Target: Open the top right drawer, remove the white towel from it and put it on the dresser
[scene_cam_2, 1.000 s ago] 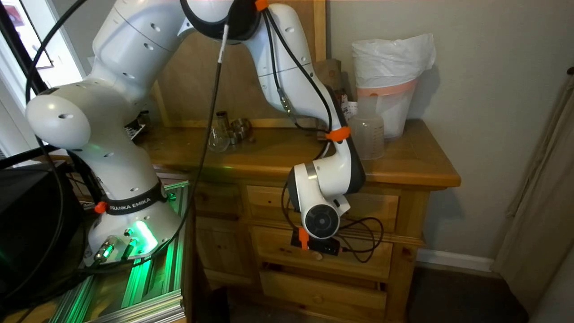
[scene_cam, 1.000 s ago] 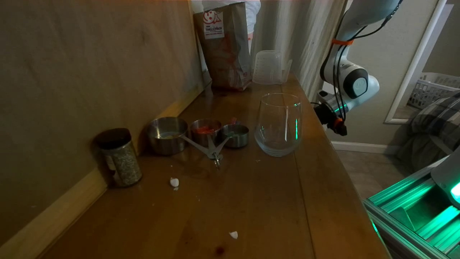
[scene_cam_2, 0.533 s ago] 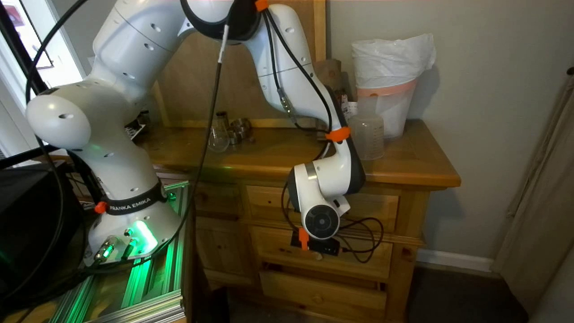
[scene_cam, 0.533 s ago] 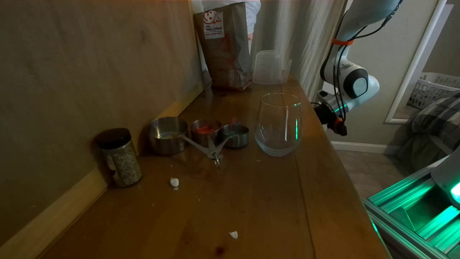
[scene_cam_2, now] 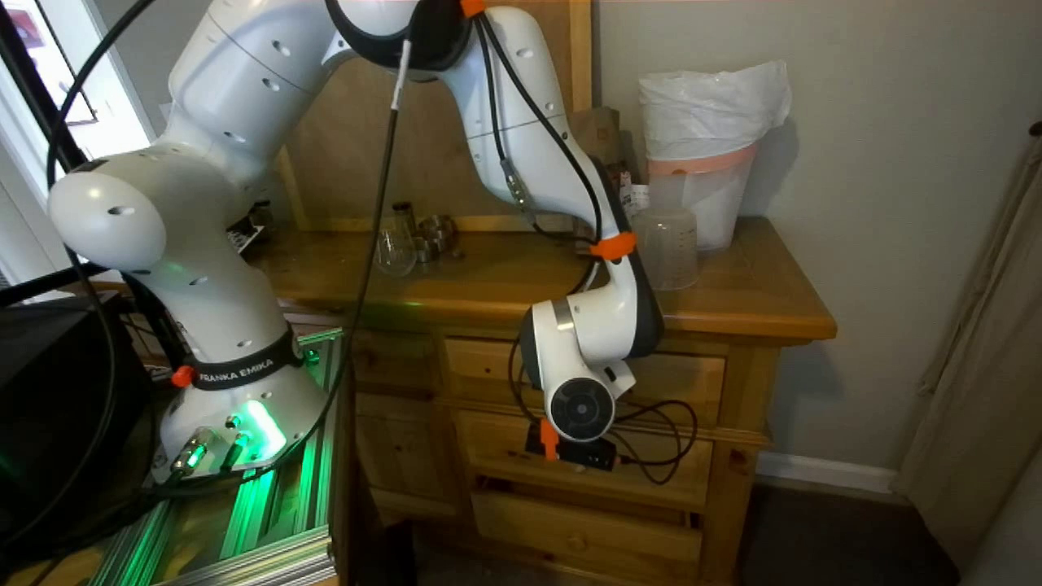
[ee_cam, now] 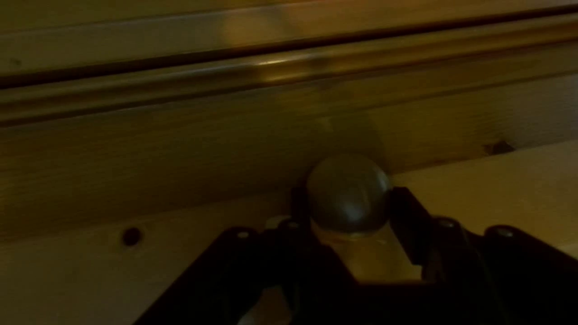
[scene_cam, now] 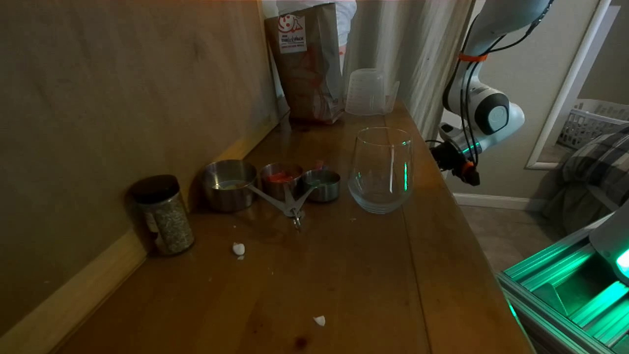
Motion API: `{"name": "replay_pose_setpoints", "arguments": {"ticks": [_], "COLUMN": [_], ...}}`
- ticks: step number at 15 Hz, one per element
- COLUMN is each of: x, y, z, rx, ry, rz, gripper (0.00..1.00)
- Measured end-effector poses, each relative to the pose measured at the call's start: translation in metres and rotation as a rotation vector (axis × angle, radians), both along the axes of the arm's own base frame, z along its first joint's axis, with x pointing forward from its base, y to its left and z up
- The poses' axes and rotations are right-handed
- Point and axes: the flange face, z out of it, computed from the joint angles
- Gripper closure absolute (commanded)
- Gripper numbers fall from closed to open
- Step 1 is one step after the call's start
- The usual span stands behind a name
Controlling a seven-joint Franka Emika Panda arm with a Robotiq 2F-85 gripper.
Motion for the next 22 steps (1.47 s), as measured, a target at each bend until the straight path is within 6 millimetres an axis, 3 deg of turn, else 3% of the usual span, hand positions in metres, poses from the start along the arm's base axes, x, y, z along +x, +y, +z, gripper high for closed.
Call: {"name": "replay_pose_setpoints", "arguments": {"ticks": [13,22], "x": [-0.044,-0.064], "y": [-0.054,-0.081], "z": [0.015,0.029], "rx": [-0.089,-0.195], "ry": [0.05,0.086], "rz": [-0.03,-0.018], "gripper": [0.76,0.76]}}
